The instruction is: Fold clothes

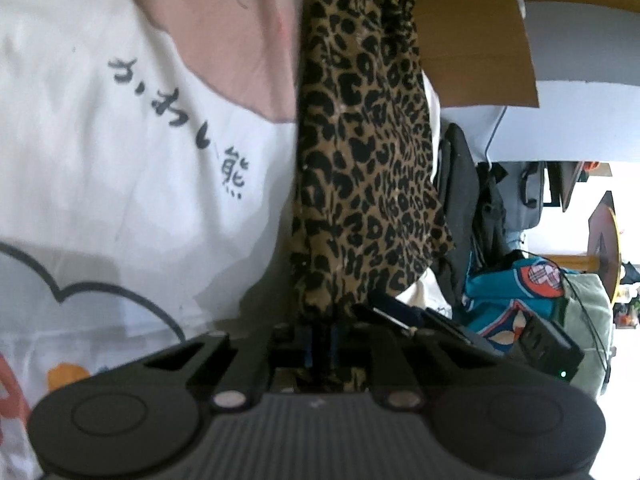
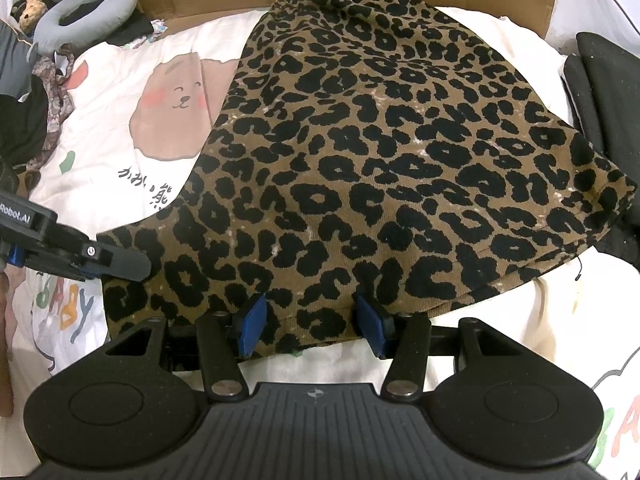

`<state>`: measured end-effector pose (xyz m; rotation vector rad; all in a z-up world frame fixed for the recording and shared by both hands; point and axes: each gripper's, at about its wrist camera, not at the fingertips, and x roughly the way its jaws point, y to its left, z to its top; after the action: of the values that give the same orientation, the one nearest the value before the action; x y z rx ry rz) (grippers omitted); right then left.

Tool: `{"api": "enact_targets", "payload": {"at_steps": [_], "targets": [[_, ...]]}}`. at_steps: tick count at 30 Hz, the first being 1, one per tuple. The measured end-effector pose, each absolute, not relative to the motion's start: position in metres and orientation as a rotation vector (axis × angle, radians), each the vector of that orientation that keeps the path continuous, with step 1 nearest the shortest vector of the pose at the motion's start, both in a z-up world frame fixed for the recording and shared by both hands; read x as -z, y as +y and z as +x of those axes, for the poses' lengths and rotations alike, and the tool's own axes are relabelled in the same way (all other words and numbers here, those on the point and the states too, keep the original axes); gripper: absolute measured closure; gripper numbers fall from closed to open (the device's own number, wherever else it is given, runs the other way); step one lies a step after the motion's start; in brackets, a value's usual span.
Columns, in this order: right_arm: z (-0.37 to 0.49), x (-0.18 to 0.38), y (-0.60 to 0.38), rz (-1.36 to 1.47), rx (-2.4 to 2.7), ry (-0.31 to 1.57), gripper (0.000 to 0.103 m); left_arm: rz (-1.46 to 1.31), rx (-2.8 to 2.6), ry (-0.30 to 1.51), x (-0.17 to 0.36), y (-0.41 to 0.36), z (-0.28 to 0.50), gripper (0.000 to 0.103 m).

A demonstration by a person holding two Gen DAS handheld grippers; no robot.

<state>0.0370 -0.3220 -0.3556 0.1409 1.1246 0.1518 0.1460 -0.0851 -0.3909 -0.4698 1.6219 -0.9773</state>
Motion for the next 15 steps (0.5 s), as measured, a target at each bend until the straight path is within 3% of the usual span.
{"api": "enact_targets", "payload": {"at_steps": [1,3,5,15], "targets": [[0.037,0.356,-0.322,0.139,-0.153,1.124,0.046,-0.453,0.986,1.62,0.391,-0.087,0.144,0.091],[0.037,0.357,-0.322,0.135,-0.154,1.123,0.046,-0.412,1.004,1.609,0.39,-0.089,0.142,0.073],[0.037,0.357,-0.322,0.135,-0.155,1.123,0.046,-0.366,1.02,1.594,0.39,-0.09,0.139,0.063],[0.038,0.358,-0.323,0.132,-0.161,1.116,0.046,-0.402,1.025,1.615,0.402,-0.086,0.136,0.062]]}}
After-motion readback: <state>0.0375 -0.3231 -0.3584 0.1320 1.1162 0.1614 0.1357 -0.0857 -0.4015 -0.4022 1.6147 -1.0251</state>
